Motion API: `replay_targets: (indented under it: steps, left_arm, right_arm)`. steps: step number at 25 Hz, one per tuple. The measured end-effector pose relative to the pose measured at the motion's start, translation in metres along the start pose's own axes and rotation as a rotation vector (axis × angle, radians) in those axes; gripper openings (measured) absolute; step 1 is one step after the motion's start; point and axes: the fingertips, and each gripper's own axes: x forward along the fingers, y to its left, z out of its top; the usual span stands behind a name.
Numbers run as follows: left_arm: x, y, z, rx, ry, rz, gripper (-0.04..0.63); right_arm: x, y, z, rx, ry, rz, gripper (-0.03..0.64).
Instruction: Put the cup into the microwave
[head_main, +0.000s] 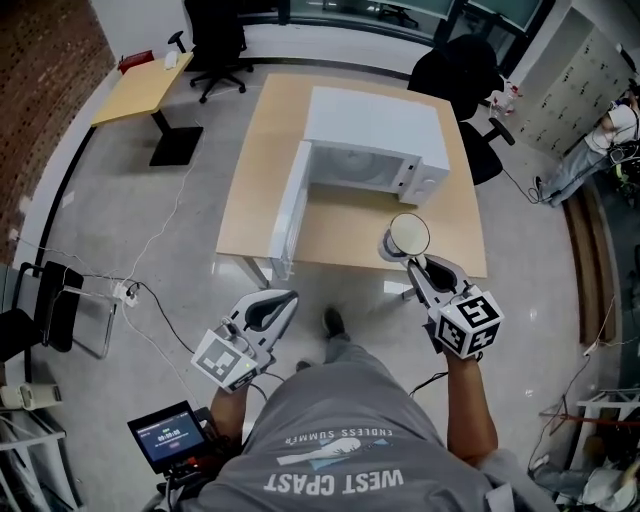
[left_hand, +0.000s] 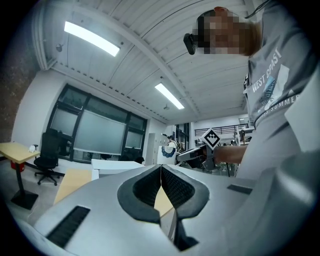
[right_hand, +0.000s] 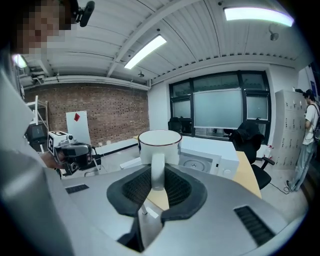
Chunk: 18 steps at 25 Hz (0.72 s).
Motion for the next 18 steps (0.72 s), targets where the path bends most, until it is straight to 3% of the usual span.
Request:
replay_targets:
  steps: [11, 18]
  left_arm:
    - [0.01, 0.056, -0.003, -0.016, 0.044, 0.124, 0.021]
    - [0.029, 0.094, -0.002, -0.048, 0.068, 0.169, 0.021]
  right_arm:
    - [0.117, -0.047, -0.023, 0.072, 0.065, 0.059, 0.067]
    - [0.196, -0.098, -0.031, 0.094, 0.129, 0.033, 0.067]
